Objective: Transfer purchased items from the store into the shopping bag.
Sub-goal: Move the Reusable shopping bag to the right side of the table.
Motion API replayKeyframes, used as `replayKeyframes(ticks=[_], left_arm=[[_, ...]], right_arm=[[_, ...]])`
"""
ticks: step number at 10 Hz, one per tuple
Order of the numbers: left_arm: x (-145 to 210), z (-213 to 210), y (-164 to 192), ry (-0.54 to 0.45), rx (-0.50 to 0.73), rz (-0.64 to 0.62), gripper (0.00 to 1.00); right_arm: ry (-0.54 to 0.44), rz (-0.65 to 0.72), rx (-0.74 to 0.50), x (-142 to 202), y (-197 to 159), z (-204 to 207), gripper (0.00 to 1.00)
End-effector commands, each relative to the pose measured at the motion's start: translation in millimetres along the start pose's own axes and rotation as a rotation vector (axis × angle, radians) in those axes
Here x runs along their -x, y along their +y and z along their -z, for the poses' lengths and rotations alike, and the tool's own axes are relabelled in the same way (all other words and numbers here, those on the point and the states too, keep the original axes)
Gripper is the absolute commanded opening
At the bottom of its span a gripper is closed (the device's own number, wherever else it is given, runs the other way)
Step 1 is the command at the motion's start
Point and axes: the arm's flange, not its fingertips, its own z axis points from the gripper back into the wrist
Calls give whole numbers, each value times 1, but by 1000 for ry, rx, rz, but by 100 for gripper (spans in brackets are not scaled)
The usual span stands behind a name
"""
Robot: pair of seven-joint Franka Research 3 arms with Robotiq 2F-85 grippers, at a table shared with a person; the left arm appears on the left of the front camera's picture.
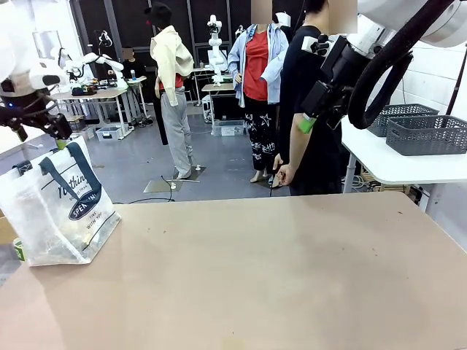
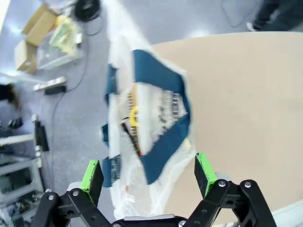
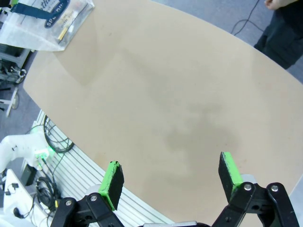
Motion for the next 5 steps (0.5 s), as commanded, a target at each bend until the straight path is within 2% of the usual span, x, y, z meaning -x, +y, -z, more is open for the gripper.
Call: replayKeyframes(ticks=[1, 3, 5], left_arm=[[-4, -21, 11, 28, 193, 97, 100], [-7, -34, 5, -24, 316, 188, 100], [-2, -39, -1, -108, 524, 361, 100]], right_arm=[[13, 1, 7, 3, 0, 0, 100], [13, 1, 7, 3, 0, 0, 100], [13, 1, 7, 3, 0, 0, 100]])
